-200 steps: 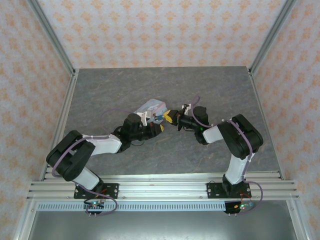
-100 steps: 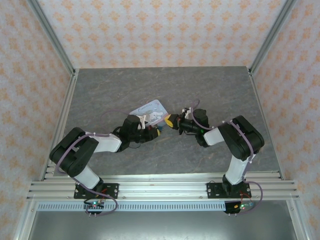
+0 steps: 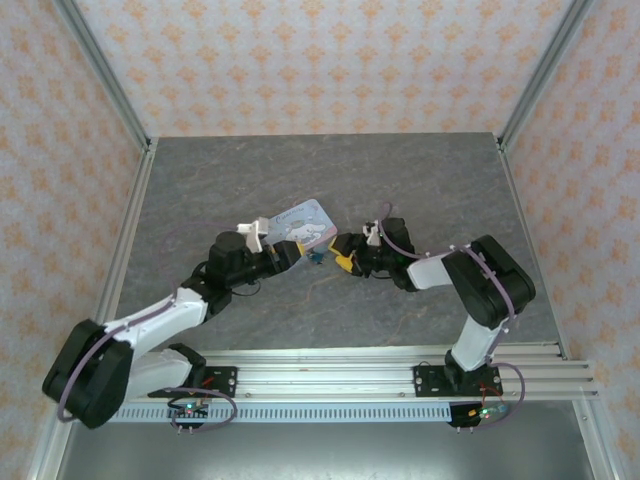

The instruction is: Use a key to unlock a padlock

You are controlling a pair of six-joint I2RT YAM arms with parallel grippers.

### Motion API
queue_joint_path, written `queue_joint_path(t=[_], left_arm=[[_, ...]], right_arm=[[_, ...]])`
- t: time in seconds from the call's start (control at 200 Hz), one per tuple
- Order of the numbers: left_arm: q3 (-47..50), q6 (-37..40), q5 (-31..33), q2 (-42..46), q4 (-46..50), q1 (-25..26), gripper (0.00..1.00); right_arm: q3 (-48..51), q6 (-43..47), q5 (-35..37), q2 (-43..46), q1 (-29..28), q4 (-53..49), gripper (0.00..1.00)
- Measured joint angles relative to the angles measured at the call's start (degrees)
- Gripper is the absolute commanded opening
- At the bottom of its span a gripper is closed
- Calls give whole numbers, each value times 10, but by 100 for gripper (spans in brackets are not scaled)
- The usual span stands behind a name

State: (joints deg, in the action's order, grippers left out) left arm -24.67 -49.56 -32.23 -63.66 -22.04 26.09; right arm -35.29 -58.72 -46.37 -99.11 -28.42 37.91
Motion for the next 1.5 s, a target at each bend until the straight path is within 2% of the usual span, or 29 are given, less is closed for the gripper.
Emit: queue_joint_path(t=[0.135, 0.29, 0.455, 0.621, 0.801, 0.971, 1.201, 1.501], left_arm=[[6, -11, 26, 40, 44, -2, 88], [12, -24, 48, 36, 83, -19, 94], [16, -36, 55, -22, 84, -54, 95], [3, -42, 44, -131, 59, -95, 95], [-100, -43, 11, -264, 17, -110, 95], [-197, -36, -9, -353, 10, -116, 95], [-269, -9, -37, -406, 16, -130, 95], [-270, 0, -44, -401, 30, -161, 95]], right_arm=[[-32, 72, 12, 8, -15, -69, 58], [-71, 143, 28, 7, -29, -141, 59], [-123, 176, 35, -17, -43, -166, 59], [-169, 179, 36, -46, -64, -174, 58], [-187, 179, 39, -71, -79, -173, 58], [-187, 181, 48, -74, -78, -172, 58], [-173, 220, 60, -64, -73, -203, 57], [-128, 243, 87, -2, -45, -229, 52]])
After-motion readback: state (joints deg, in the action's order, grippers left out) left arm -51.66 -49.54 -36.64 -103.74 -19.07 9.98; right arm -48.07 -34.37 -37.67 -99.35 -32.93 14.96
